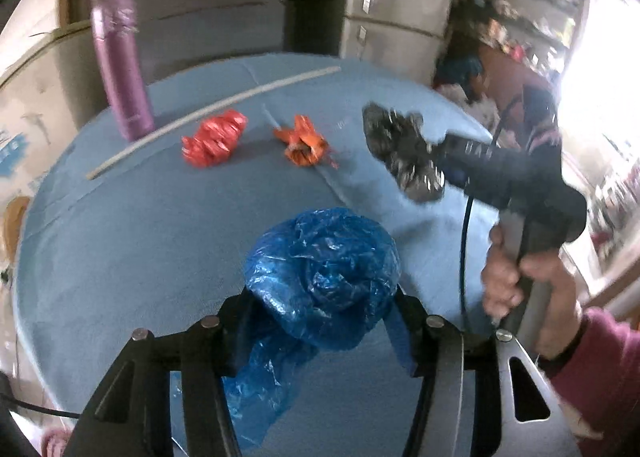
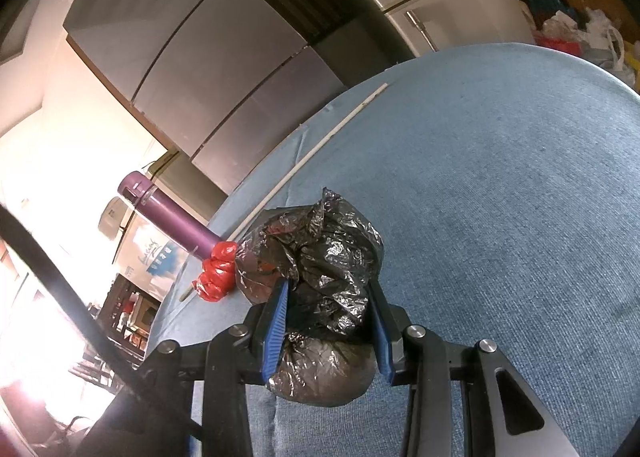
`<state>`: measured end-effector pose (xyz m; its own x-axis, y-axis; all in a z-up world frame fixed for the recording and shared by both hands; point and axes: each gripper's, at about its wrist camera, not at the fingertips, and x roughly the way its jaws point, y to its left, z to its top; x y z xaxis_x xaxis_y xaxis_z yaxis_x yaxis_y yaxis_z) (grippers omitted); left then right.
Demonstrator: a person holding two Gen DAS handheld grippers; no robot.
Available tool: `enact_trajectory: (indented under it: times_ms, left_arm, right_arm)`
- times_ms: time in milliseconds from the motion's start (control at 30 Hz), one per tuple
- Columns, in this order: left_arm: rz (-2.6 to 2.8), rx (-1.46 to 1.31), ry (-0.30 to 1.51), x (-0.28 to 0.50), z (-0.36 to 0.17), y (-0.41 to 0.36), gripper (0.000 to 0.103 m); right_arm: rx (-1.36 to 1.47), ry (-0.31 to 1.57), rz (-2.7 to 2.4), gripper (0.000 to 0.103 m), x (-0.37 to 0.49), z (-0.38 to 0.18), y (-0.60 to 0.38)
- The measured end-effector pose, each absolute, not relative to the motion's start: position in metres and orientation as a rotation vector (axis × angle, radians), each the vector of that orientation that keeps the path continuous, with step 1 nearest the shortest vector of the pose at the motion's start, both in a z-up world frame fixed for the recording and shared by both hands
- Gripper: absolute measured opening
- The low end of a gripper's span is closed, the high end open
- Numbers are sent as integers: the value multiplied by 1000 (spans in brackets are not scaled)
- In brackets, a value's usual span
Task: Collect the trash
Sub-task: 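Grasp the blue plastic bag with left tool while right tool holds the black bag, then carry the blue bag and black bag over the red wastebasket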
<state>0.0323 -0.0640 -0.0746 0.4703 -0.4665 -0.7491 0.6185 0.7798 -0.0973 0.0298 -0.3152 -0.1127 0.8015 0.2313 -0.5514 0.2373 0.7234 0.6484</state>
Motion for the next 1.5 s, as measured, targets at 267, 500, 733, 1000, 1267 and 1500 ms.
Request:
enact_trajectory:
  times_ms: [267,500,733,1000,1267,1500]
  left_arm:
    - [-418,141,741,0,-9,-28,57]
    - [-197,181,608,-34,38,17,57]
    - [-121,184,532,-65,59,58,57]
    - [-67,154,470,-94,73,88,57]
    - [-16,133,438,-122,84,125,57]
    - [-12,79,509,-126,63,160,57]
  right_arm:
    - [776,658,-19,40,29,-111,-314]
    - [770,685,-66,40,28,-112,-312]
    - [780,717,-31,40,-4,-102,-290]
    - [657,608,128,40,-39,-12,-237]
    - [534,552,235,41,-58,47,-166]
    - [611,661,234,73,-54,26,-199]
